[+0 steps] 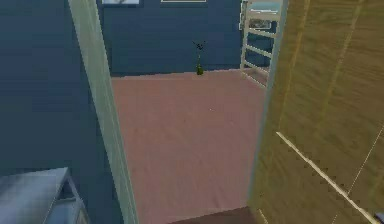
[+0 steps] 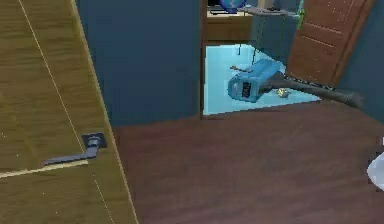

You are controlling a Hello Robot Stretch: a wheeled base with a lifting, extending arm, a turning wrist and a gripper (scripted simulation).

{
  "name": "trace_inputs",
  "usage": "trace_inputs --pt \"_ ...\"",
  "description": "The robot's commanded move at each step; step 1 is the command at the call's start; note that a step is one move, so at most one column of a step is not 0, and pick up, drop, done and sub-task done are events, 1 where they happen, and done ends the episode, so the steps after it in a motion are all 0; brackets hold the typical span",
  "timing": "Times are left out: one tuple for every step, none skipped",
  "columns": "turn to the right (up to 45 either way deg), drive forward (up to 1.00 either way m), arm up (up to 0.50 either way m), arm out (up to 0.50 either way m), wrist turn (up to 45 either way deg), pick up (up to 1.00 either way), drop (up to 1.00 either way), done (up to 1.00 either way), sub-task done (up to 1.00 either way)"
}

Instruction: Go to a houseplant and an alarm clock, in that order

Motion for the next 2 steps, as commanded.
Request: trace_inputs --pt "0.0 0.85 0.00 0.00 0.0 0.00 0.00 0.00 0.00" --pt "-6.0 0.00 0.00 0.00 0.0 0.00 0.00 0.00 0.00"
